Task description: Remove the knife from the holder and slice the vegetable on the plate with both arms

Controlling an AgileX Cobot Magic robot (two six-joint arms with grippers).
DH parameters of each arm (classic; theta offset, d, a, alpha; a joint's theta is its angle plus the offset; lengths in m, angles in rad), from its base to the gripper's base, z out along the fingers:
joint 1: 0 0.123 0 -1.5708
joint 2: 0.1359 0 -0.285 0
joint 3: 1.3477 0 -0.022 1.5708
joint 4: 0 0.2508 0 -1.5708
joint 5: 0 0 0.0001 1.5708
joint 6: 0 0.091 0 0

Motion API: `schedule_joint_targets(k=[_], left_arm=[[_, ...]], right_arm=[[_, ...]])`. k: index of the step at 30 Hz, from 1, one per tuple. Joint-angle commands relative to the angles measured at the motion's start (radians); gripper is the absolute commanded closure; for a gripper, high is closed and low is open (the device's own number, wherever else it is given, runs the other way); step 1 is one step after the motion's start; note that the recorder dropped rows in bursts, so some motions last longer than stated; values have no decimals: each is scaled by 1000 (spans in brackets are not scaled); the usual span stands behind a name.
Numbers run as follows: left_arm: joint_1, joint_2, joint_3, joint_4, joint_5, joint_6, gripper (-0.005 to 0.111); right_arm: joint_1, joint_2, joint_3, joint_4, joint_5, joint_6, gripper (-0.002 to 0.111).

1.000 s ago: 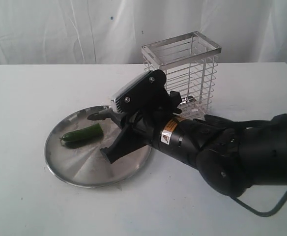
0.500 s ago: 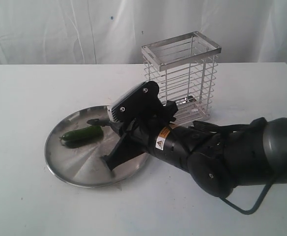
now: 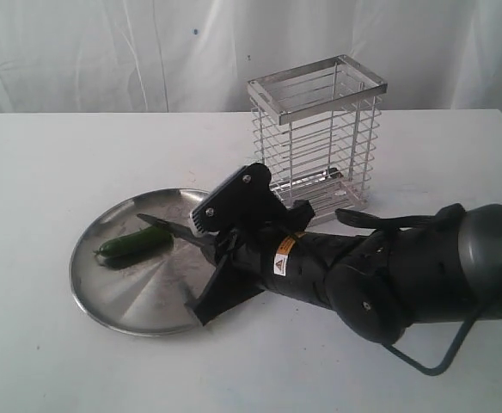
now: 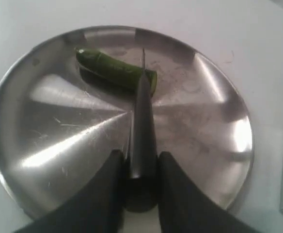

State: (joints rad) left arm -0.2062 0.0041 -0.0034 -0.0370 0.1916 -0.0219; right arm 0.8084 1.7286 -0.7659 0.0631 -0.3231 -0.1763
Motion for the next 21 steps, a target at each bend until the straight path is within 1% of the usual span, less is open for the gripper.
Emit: schedule_joint_targets(k=[1, 9, 18, 21], left_arm=[[-4, -4, 3, -11, -5, 0, 107], [-4, -4, 3, -11, -5, 0, 107], [-4, -4, 3, -11, -5, 0, 107], [-4, -4, 3, -11, -5, 0, 107]], right_arm=[[12, -2, -3, -14, 50, -4, 108], [19, -2, -3, -14, 137, -4, 108], [19, -2, -4, -14, 173, -4, 108], [19, -2, -17, -14, 216, -4, 108]])
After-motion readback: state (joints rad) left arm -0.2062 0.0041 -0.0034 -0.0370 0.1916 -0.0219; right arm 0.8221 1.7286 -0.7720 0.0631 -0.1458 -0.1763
